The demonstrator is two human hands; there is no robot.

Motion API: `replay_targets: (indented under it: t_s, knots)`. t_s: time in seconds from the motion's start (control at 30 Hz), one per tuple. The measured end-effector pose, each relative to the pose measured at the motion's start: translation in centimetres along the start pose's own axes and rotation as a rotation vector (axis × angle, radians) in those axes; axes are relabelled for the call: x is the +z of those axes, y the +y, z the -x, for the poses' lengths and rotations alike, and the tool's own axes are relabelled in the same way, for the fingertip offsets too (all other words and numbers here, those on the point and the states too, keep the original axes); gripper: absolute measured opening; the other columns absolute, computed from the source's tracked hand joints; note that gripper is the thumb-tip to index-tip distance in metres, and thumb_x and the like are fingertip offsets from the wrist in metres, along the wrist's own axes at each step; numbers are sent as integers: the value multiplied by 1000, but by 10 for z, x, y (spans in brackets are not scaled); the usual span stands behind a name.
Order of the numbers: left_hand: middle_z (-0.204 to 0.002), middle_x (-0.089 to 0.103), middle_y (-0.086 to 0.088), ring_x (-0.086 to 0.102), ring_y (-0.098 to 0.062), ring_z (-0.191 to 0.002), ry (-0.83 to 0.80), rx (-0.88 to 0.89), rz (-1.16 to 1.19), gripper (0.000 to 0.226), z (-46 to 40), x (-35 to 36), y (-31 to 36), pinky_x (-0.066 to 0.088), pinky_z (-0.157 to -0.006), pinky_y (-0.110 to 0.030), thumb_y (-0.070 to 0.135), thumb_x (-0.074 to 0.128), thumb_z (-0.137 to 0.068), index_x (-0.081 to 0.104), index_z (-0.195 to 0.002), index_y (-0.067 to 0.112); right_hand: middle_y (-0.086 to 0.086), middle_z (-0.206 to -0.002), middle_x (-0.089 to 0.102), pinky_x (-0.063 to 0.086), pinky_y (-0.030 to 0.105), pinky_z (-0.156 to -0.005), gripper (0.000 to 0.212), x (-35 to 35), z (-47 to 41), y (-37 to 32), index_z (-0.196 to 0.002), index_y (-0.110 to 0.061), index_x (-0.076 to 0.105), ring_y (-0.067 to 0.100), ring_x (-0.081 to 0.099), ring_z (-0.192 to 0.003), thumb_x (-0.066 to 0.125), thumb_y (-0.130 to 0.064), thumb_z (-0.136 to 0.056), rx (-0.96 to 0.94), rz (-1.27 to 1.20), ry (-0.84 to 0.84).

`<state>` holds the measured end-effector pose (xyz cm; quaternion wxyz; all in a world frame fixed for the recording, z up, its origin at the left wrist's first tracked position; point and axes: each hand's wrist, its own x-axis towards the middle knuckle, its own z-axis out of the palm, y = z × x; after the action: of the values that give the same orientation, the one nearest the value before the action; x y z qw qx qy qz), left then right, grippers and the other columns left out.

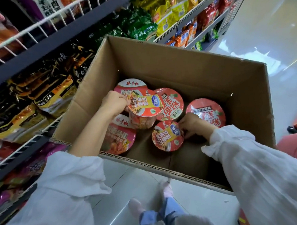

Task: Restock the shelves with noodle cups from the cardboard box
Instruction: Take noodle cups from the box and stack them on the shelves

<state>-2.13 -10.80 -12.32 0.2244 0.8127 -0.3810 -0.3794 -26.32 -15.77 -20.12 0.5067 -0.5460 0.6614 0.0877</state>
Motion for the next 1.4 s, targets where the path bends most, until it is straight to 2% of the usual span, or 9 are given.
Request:
replay_targets:
  t_s: [0.1,0.17,0.27,0.4,0.57,0.8,0.93,1.3,1.4]
  knots:
    - [-96,69,-16,64,-27,-96,79,7,117,7,6,-18,5,49,-92,-38,15,60,-90,63,-84,12,17,-111,64,59,34,-65,31,-16,18,-15,-109,1,58,31,64,-103,70,-10,-83,-19,-77,-103]
    - [-99,69,-17,63,-27,-92,144,36,155,7,14,-30,12,49,-86,-34,14,58,-91,64,-88,11,17,-115,61,58,32,-56,39,-27,33,-29,-116,3,55,33,63,-105,69,-12,-84,-17,-204,-116]
    - [-100,67,-12,61,-26,-99,285,71,155,18,29,-50,23,47,-81,-34,18,56,-93,67,-100,6,20,-121,60,57,32,-59,44,-40,50,-52,-121,5,54,30,67,-89,69,-15,-85,-70,-292,-75]
    - [-105,63,-8,58,-21,-96,444,103,242,23,52,-73,33,42,-70,-27,19,54,-95,64,-109,4,15,-97,61,57,34,-72,13,-49,68,-86,-87,-1,63,27,65,-85,68,-13,-85,-211,-366,-24]
    - [-107,67,-8,62,-25,-101,657,120,320,25,90,-105,25,50,-89,-41,22,54,-94,65,-109,4,20,-101,67,61,38,-67,16,-47,84,-127,-90,0,66,31,70,-75,72,-13,-82,-394,-454,57]
    - [-89,58,-3,57,-13,-71,949,148,440,9,160,-149,-5,42,-47,-7,17,48,-98,54,-93,12,19,-106,68,60,37,-69,23,-21,136,-190,-104,0,67,33,70,-84,68,-15,-85,-644,-525,-15]
    - [-90,61,-4,63,-15,-79,1019,167,577,8,196,-177,-39,54,-55,-16,14,48,-98,54,-96,9,18,-106,67,59,38,-74,7,15,175,-222,-86,-7,68,33,69,-86,68,-14,-85,-701,-496,-57]
    - [-107,61,-17,65,-26,-86,1310,154,753,8,324,-274,-194,60,-62,-34,11,47,-98,54,-96,8,8,-86,66,55,36,-77,16,204,310,-287,-97,4,64,29,66,-85,64,-9,-88,-842,-561,-350]
    - [-107,59,-21,64,-30,-88,1378,152,791,8,366,-310,-247,59,-55,-25,9,46,-98,53,-95,7,15,-93,68,54,36,-77,18,275,351,-304,-101,4,63,29,66,-90,63,-9,-89,-859,-553,-443]
